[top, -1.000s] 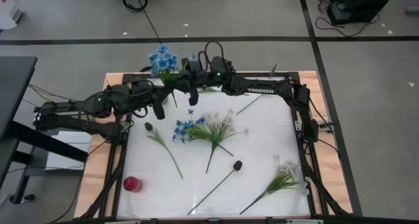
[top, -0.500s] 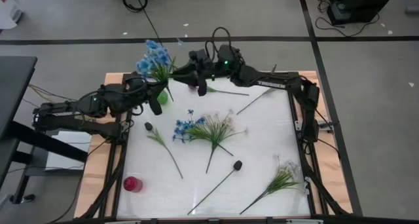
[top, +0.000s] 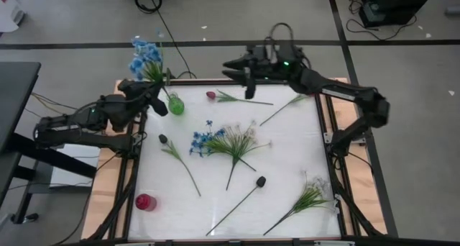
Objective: Sort flowers into vase by color
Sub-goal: Put the right blue flowers into the green vase
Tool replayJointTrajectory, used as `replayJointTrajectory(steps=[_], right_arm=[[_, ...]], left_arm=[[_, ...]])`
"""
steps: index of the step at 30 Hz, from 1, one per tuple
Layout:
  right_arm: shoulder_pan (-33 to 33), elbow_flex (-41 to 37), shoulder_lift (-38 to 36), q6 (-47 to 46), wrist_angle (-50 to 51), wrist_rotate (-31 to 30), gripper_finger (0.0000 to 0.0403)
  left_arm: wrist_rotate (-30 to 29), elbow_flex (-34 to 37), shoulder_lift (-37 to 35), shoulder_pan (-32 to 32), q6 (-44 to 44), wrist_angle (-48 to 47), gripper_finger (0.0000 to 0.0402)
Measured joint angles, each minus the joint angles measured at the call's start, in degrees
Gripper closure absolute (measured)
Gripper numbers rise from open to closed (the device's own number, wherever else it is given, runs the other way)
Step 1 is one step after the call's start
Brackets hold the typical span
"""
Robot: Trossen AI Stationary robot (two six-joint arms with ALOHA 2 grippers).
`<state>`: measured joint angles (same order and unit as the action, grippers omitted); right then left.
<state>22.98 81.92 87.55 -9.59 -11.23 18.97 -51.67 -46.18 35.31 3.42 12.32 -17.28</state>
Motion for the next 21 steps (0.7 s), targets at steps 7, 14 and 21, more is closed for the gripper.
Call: replayJointTrajectory(steps=[7,14,21], right_arm=[[-1.1,-16.2,-12.1,-2.1,-2.5,-8.4,0.0243],[-3.0,-23.2,-18.5,-3.8,-3.3,-13.1,0.0243],[-3.4,-23.9,-20.5,-4.0,-3.3,-14.5,0.0243]], left_arm=[[-3.4,6.1,-1.6,2.3,-0.1,1.7,0.0389],[4.0,13.1,-2.1,11.6,-8.7,14.4,0.0389],[17.6,16.7,-2.1,23.1,-7.9,17.1,0.0389]])
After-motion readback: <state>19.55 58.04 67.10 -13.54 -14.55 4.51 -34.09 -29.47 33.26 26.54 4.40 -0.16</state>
